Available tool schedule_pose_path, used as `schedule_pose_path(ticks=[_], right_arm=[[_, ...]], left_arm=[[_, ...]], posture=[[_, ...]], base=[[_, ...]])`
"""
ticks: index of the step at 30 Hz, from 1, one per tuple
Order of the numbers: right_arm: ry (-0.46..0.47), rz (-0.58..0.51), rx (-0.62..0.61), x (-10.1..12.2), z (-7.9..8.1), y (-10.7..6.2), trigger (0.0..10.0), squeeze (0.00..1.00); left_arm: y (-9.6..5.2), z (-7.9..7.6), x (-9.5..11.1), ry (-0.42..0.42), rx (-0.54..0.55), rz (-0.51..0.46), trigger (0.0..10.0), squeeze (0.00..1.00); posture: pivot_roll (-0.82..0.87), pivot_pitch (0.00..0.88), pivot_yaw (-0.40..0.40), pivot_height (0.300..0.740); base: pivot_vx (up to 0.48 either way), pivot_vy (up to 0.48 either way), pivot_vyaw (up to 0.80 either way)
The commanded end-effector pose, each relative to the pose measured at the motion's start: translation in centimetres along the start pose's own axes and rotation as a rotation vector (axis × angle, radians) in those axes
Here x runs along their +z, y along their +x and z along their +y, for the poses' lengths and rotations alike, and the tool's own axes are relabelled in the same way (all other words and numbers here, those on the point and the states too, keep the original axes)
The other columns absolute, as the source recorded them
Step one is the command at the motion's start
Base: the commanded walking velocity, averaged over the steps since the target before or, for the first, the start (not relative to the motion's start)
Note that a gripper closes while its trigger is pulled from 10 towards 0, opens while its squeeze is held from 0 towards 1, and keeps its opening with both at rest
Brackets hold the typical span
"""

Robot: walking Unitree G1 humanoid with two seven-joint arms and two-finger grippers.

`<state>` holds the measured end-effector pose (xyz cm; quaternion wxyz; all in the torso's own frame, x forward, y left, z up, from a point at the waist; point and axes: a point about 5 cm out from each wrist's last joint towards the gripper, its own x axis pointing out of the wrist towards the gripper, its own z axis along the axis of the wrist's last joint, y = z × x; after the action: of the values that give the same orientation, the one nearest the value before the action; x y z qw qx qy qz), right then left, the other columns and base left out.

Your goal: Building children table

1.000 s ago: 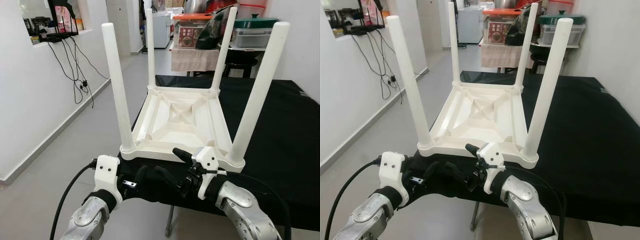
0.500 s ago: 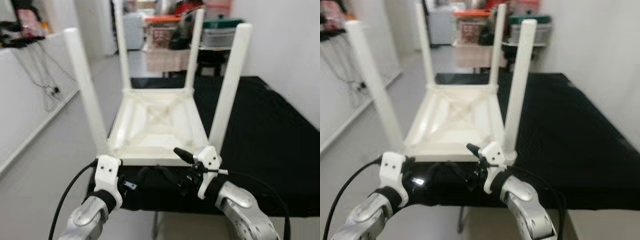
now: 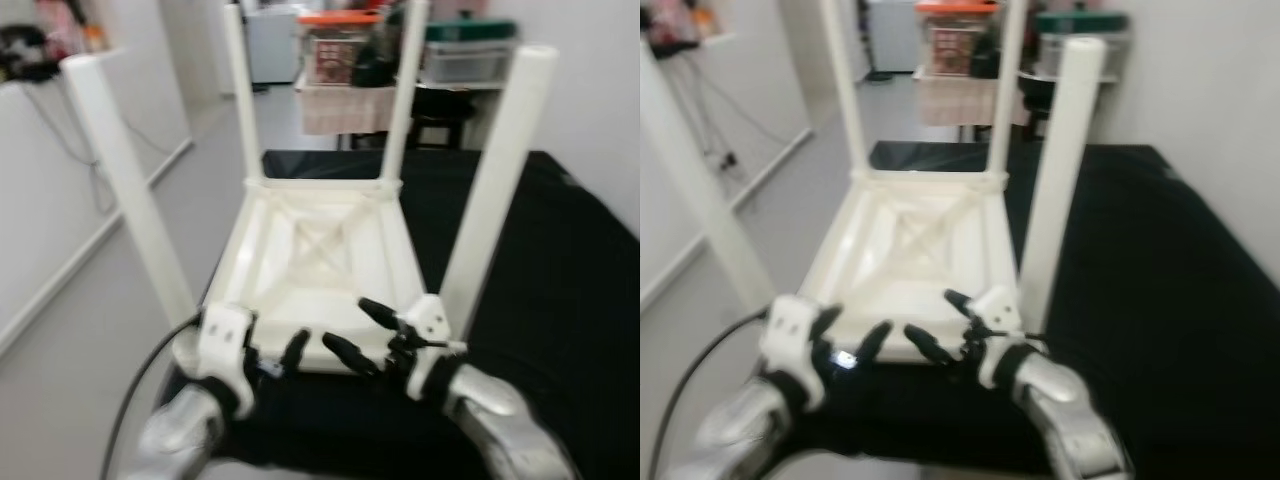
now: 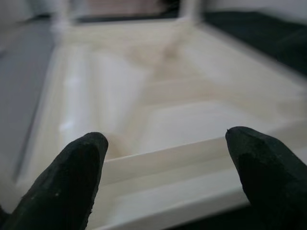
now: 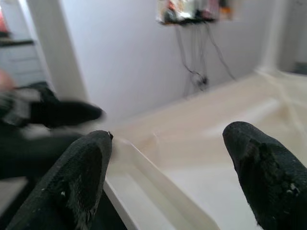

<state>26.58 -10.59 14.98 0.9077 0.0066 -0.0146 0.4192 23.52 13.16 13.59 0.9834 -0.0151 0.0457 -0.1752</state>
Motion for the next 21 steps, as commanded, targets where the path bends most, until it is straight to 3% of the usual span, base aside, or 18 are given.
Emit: schedule_pose_path(ticks=[1,3,6,13,18,21], right_arm=[[0.005,0.036,-0.039,-0.6,-0.6,-1.0,10.0,0.00],[0.008,0.028,-0.034,-0.6,-0.5,-1.0,10.0,0.00],[0.008,0.028,-0.034,-0.6,-0.5,-1.0,10.0,0.00],[0.025,0.019,-0.009,-0.7,-0.3,-1.1,10.0,0.00],[0.029,0.020,-0.007,-0.7,-0.3,-1.1,10.0,0.00],[0.038,0.020,-0.005,-0.8,-0.3,-1.1,10.0,0.00]], left_arm=[[0.2,-1.1,0.4,0.005,-0.066,-0.013,10.0,0.00],[0.1,-1.9,0.4,0.016,-0.137,-0.014,10.0,0.00],[0.1,-1.9,0.4,0.016,-0.137,-0.014,10.0,0.00],[-1.0,-3.0,0.7,0.037,-0.256,-0.002,10.0,0.00],[-1.4,-2.9,0.6,0.053,-0.236,0.014,10.0,0.00],[-2.5,-2.0,0.2,0.051,-0.135,0.048,10.0,0.00]], posture=[[-0.07,0.000,0.001,0.740],[-0.07,0.000,0.001,0.740],[-0.07,0.000,0.001,0.740],[-0.07,0.000,0.002,0.740],[-0.07,0.000,0.001,0.740],[-0.06,0.000,0.004,0.740]], base=[[0.000,0.000,0.00],[0.000,0.000,0.00],[0.000,0.000,0.00],[0.000,0.000,0.00],[0.000,0.000,0.00],[0.000,0.000,0.00]])
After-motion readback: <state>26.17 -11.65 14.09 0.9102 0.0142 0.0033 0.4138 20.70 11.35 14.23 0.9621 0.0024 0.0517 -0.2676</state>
